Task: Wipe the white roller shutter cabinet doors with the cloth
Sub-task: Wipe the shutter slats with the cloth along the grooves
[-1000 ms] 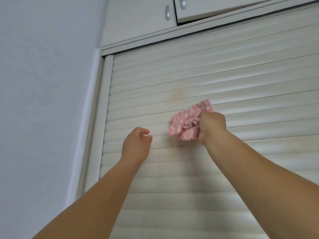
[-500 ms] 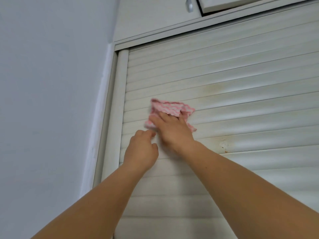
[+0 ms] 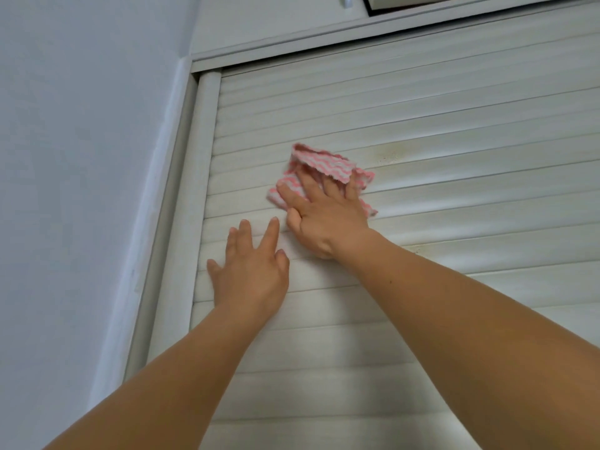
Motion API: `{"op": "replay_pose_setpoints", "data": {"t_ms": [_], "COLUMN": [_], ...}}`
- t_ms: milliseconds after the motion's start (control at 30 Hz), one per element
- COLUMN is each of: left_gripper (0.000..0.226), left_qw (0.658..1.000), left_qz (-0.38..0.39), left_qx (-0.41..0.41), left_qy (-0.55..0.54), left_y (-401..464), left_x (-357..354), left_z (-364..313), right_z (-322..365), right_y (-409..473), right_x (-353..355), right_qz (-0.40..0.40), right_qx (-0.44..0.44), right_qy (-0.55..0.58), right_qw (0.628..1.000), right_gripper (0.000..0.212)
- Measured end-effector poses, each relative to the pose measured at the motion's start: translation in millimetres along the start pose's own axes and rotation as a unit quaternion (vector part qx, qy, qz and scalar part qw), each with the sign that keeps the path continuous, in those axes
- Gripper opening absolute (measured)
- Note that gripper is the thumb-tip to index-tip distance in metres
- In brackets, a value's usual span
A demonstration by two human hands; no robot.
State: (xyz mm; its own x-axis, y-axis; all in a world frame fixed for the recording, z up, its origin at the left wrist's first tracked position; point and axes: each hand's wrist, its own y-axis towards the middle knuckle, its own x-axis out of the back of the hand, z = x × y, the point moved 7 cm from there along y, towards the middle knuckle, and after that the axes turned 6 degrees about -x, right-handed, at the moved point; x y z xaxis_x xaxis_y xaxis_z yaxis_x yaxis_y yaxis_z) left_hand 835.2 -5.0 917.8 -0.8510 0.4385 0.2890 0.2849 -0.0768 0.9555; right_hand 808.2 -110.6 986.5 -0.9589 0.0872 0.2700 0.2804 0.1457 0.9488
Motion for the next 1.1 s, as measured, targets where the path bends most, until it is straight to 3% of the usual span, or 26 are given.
{"op": "replay_pose_setpoints", "data": {"t_ms": [367, 700, 833, 967, 1100], "left_gripper": [0.056, 0.064, 0.063, 0.052, 0.057], "left_qw": [0.995, 0.994, 0.999, 0.998, 0.998], "left_qz": [0.064, 0.068, 0.031, 0.063, 0.058], "left_qx": [0.072, 0.087, 0.025, -0.002, 0.006], "left_qy": [-0.019, 0.011, -0.022, -0.022, -0.016], "left_y": [1.2, 1.7, 9.4, 13.2, 14.2], "left_x": [2.9, 3.0, 3.2, -3.3, -6.9], "left_z": [-8.1, -22.2, -46.7, -64.4, -62.6], "right_z": [-91.8, -145.2, -115.0, -61.5, -33.7], "right_y": [-19.3, -31.5, -22.9, -12.9, -1.3], "right_x": [19.3, 26.2, 25.5, 17.1, 13.2], "right_qz": [-0.017, -0.050, -0.057, -0.024, 0.026], "right_qx": [-0.117, -0.278, -0.239, -0.127, -0.028], "right_qy": [0.007, 0.039, 0.039, 0.040, 0.034], "right_qw": [0.993, 0.959, 0.969, 0.991, 0.999], "right_gripper": [0.054, 0.056, 0.054, 0.053, 0.050]}}
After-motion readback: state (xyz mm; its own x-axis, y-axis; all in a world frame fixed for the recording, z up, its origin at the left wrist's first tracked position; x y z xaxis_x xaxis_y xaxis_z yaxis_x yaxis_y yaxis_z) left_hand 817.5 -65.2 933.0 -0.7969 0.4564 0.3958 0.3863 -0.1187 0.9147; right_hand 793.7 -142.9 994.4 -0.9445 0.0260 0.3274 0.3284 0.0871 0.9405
